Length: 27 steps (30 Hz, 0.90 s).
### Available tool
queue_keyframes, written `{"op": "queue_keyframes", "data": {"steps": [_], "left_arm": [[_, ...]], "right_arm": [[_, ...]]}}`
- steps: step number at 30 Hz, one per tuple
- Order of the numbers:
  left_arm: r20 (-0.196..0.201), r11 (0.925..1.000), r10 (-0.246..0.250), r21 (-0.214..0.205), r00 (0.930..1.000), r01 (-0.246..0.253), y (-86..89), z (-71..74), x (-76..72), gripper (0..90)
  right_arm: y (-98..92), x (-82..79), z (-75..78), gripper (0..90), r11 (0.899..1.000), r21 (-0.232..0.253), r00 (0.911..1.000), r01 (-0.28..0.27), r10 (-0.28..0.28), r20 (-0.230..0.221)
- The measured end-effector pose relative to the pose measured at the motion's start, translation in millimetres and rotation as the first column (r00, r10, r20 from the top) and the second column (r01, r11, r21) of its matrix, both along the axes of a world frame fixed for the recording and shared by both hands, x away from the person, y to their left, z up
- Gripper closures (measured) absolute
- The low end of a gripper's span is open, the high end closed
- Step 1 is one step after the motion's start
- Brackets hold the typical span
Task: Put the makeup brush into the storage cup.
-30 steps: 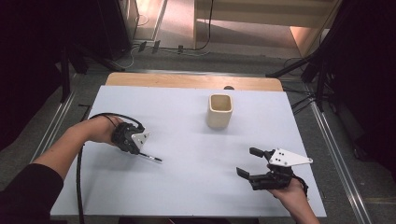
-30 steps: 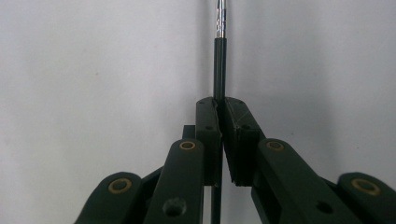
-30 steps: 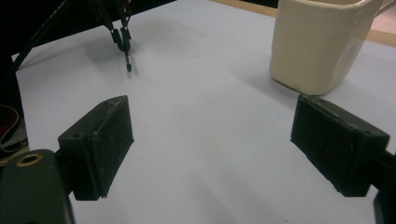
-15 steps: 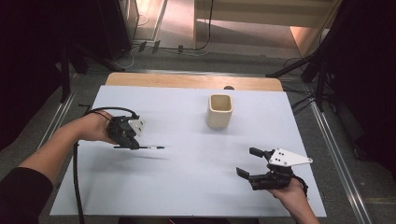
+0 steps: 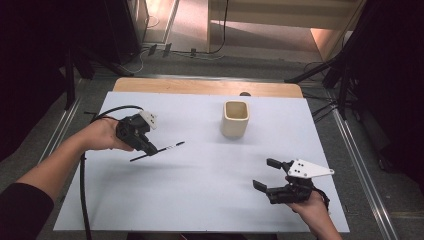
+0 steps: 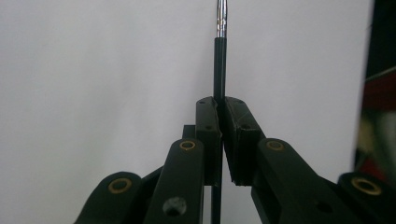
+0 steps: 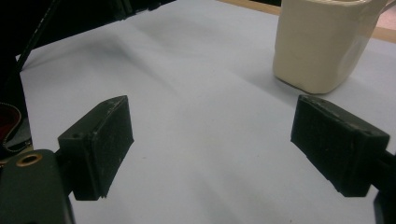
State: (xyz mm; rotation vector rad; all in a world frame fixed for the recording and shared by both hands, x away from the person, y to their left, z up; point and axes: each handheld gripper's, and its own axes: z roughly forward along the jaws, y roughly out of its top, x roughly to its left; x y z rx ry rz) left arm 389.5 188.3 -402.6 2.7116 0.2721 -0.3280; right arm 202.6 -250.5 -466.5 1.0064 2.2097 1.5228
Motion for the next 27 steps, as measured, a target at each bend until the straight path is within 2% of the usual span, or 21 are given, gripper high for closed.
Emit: {"op": "queue_keyframes", "data": {"steps": [2,3,4,6,7,8,11,13,14,15,18,19,21,22,23,24,26,27], "left_arm": [[-0.034,0.9989,0.040,-0.024,0.9986,-0.041,-1.9,-0.2,0.4,85.2],[-0.034,0.9989,0.040,-0.024,0.9986,-0.041,-1.9,-0.2,0.4,85.2],[-0.062,0.9968,0.070,-0.034,0.9957,-0.072,-3.2,-1.0,1.6,85.2],[-0.084,0.9921,0.110,-0.051,0.9903,-0.115,-3.9,-2.6,2.3,85.2],[-0.084,0.9921,0.110,-0.051,0.9903,-0.115,-3.9,-2.6,2.3,85.2],[-0.103,0.9878,0.135,-0.064,0.9855,-0.142,-4.8,-4.1,2.5,85.2],[-0.123,0.9850,0.142,-0.081,0.9822,-0.152,-6.2,-5.9,-0.5,85.1],[-0.120,0.9842,0.144,-0.086,0.9823,-0.155,-7.1,-6.1,-1.9,85.2],[-0.128,0.9809,0.156,-0.096,0.9793,-0.169,-8.5,-6.4,-4.5,85.2],[-0.128,0.9809,0.156,-0.096,0.9793,-0.169,-8.5,-6.4,-4.5,85.2],[-0.153,0.9660,0.213,-0.115,0.9649,-0.232,-9.3,-6.1,-6.3,85.2],[-0.152,0.9634,0.224,-0.115,0.9627,-0.242,-9.5,-6.1,-6.7,85.2],[-0.159,0.9532,0.258,-0.118,0.9529,-0.278,-9.1,-6.1,-7.2,85.2],[-0.159,0.9532,0.258,-0.118,0.9529,-0.278,-9.1,-6.1,-7.2,85.2],[-0.175,0.9444,0.280,-0.127,0.9439,-0.303,-8.5,-6.3,-6.9,85.2],[-0.179,0.9308,0.315,-0.134,0.9322,-0.340,-8.2,-6.5,-7.8,85.2],[-0.177,0.9215,0.333,-0.148,0.9262,-0.359,-8.2,-6.9,-9.2,85.2],[-0.177,0.9215,0.333,-0.148,0.9262,-0.359,-8.2,-6.9,-9.2,85.2]], "right_arm": [[0.0,0.0,0.1,13.7,1.000,0.002,1.0000,0.001,-0.001,-0.001],[0.0,0.0,0.1,13.7,1.000,0.002,1.0000,0.001,-0.001,-0.001],[0.1,0.0,0.1,13.7,1.000,0.002,1.0000,0.001,-0.001,-0.002],[0.2,0.0,0.0,13.7,1.000,0.000,1.0000,-0.001,0.001,-0.001],[0.2,0.0,0.0,13.7,1.000,0.000,1.0000,-0.001,0.001,-0.001],[0.2,-0.1,0.1,13.7,1.000,0.002,1.0000,-0.001,0.001,-0.002],[0.2,0.2,-0.2,13.8,1.000,-0.001,1.0000,-0.001,0.001,-0.003],[0.2,0.3,-0.3,13.7,1.000,-0.002,1.0000,-0.003,0.003,-0.004],[0.2,0.3,-0.3,13.8,1.000,-0.001,1.0000,-0.004,0.004,-0.004],[0.3,0.5,-0.4,13.7,1.000,0.000,1.0000,-0.005,0.005,-0.003],[1.0,0.5,-0.4,13.7,1.000,0.003,1.0000,-0.007,0.007,-0.005],[1.1,0.2,-0.4,13.7,1.000,0.003,0.9999,-0.009,0.009,-0.007],[1.1,0.1,-0.5,13.7,1.000,0.004,0.9999,-0.008,0.008,-0.012],[1.0,0.2,-0.6,13.8,1.000,0.003,0.9999,-0.008,0.008,-0.013],[0.9,0.5,-0.8,13.8,1.000,0.004,0.9999,-0.006,0.006,-0.015],[1.2,0.9,-0.9,13.8,1.000,0.013,0.9998,-0.009,0.009,-0.020],[1.9,0.8,-0.4,13.8,1.000,0.008,0.9998,-0.007,0.007,-0.016],[2.4,0.7,-0.3,13.7,1.000,0.008,0.9999,-0.003,0.003,-0.013]]}}
